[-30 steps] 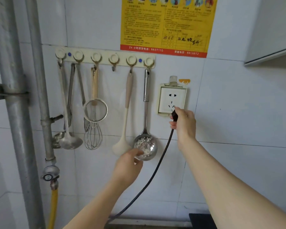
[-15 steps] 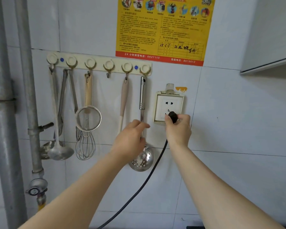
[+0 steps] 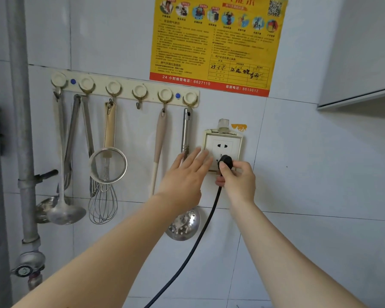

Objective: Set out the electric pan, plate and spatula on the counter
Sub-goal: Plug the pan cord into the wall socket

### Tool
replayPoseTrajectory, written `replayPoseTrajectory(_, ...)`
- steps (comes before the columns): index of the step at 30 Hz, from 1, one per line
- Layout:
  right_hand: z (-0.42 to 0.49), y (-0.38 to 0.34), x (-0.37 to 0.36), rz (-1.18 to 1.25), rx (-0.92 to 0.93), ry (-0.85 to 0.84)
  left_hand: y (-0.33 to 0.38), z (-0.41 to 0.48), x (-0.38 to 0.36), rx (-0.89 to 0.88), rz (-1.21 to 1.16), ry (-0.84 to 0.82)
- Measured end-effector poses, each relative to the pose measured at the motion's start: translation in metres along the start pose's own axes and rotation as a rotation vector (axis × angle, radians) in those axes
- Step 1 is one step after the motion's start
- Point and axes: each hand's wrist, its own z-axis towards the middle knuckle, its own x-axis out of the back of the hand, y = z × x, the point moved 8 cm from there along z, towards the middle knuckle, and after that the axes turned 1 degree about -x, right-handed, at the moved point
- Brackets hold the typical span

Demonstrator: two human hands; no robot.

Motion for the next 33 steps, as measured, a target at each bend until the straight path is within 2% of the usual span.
replayPoseTrajectory(4,0.006,0.003,-0.001,0.08,-0.063,-0.04,0.003,0.003,-0.01,-0.041,0.189,-0.063)
replayPoseTrajectory(7,0.011,0.004,0.002,0.083,-0.072,-0.05,0.004,0.002,-0.014,-0.036,0.236,-0.068)
replayPoseTrajectory(12,0.013,0.006,0.012,0.083,-0.057,0.066,0.006,0.002,-0.015,-0.037,0.256,-0.049)
replayPoseTrajectory(17,0.013,-0.005,0.014,0.024,0.032,0.165,0.01,0.003,-0.015,-0.054,0.27,-0.041)
replayPoseTrajectory(23,0.014,-0.025,0.008,-0.251,0.21,0.109,0.011,0.002,-0.015,-0.059,0.294,-0.051)
replayPoseTrajectory(29,0.029,-0.022,0.017,-0.169,0.108,-0.035,0.012,0.002,-0.013,-0.066,0.307,-0.053)
replayPoseTrajectory(33,0.033,-0.023,0.015,-0.203,0.099,-0.046,0.014,0.002,-0.013,-0.06,0.292,-0.055)
